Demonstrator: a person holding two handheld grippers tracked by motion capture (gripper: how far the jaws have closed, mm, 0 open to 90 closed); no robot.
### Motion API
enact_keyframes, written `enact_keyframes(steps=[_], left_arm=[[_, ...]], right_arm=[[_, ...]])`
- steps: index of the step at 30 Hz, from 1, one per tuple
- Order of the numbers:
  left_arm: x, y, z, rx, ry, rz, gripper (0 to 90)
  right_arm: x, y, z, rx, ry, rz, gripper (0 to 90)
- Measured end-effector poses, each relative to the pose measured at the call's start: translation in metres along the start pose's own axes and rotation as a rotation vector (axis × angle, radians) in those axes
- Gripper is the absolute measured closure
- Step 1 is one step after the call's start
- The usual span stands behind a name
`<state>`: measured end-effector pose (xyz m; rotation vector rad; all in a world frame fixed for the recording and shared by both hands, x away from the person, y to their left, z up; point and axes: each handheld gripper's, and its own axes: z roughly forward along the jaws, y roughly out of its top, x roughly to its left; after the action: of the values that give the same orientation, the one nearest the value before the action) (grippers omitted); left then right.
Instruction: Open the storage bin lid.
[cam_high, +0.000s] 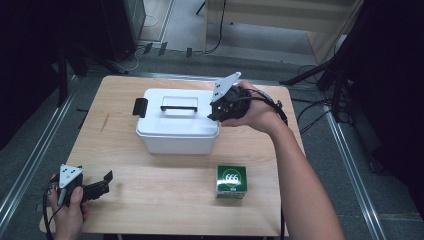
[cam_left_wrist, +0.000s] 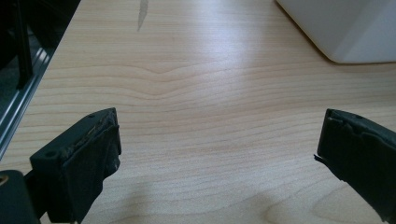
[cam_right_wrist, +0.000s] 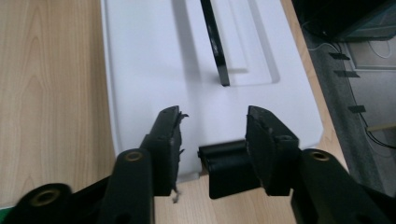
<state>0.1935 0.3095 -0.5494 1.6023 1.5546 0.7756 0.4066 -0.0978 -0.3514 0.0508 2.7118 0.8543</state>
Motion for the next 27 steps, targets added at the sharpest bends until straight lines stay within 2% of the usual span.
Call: enact_keyframes(steps=[3, 10, 14, 20, 27], left_arm=[[0.0, 0.0, 0.0, 0.0, -0.001, 0.001, 0.2], [0.0, 0.0, 0.0, 0.002, 0.0, 0.002, 0.2], [0.0, 0.0, 0.0, 0.0, 0.008, 0.003, 0.1], [0.0, 0.0, 0.0, 0.0, 0.009, 0.008, 0.1], [-0.001, 0.0, 0.0, -0.002, 0.005, 0.006, 0.2]], right_arm=[[0.001, 0.007, 0.004, 0.002, -0.004, 0.003, 42.4], [0.0, 0.019, 0.012, -0.008, 0.013, -0.008, 37.2], [0.001, 0.028, 0.017, -0.002, 0.017, -0.009, 31.3], [0.001, 0.036, 0.022, 0.006, 0.027, -0.021, 32.6], [-0.002, 0.044, 0.029, 0.026, 0.039, -0.032, 41.6]])
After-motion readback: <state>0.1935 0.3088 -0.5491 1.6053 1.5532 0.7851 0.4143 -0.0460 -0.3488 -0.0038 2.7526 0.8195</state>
